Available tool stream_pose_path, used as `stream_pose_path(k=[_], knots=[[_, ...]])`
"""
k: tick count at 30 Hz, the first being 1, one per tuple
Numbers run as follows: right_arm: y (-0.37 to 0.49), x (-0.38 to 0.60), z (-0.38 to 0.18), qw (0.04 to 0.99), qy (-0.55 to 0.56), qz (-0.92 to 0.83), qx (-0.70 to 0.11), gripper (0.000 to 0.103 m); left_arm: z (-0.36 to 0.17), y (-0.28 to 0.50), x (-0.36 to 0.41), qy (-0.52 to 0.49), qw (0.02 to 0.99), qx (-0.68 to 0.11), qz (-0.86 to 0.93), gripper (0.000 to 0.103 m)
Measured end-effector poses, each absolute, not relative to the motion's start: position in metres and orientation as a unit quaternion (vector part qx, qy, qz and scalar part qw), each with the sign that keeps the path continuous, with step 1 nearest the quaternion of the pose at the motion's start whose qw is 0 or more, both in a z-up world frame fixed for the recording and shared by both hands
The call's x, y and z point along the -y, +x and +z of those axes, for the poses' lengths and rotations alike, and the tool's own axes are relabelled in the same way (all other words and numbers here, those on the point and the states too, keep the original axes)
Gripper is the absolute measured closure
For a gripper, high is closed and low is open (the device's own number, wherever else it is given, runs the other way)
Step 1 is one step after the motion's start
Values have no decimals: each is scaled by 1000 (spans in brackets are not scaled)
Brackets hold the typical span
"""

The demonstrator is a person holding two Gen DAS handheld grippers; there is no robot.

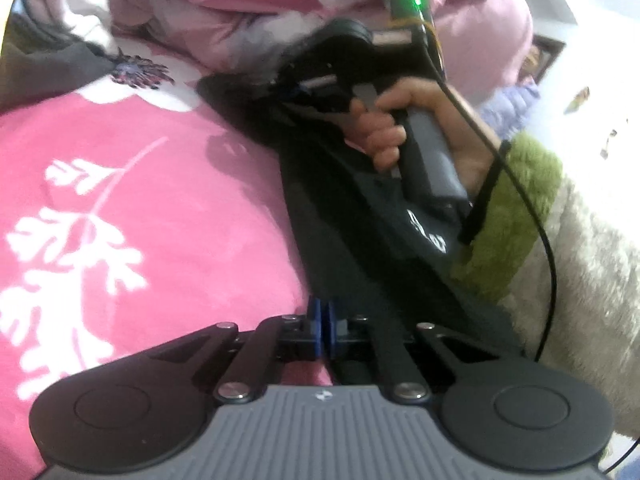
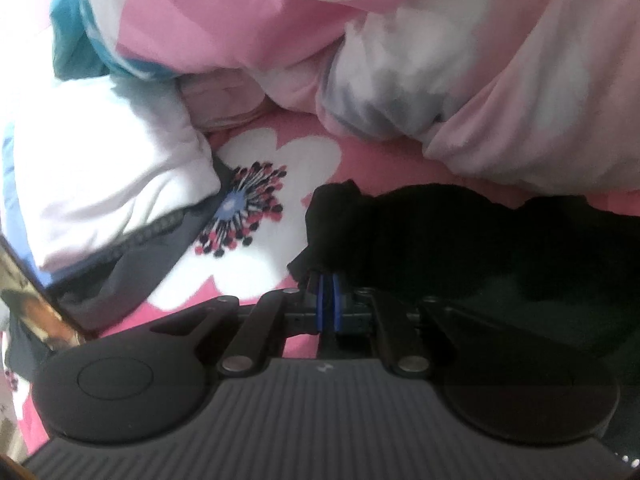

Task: Fold clothes

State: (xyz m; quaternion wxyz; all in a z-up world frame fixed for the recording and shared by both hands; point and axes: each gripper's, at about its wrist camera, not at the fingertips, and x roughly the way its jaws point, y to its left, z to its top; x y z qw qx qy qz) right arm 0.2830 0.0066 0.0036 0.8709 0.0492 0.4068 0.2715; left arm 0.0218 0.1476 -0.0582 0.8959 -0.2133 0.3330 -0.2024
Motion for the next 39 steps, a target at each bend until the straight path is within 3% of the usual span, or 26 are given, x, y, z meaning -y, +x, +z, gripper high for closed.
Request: stream_pose_path(k=[15, 20, 22, 24, 36, 39], knots=[[315, -32, -39, 877, 30, 255, -406, 100, -59, 22, -155, -217, 904, -324, -174, 100], [311, -13, -18, 865, 54, 273, -418, 94, -59, 24, -155, -215, 905, -324, -173, 99], [305, -1, -5, 862, 71, 279, -418, 83, -59, 26, -155, -215, 905, -324, -173, 99], [296, 15, 11, 859, 89, 283, -418, 79, -59, 26, -155, -214, 906, -323, -172, 99], [161, 203, 113, 886, 164, 193, -388, 75, -49, 17, -150, -184, 917, -320, -149, 100], [127, 264, 113, 897, 173, 124, -388, 73, -44, 14, -153, -183, 916, -326, -144, 94]])
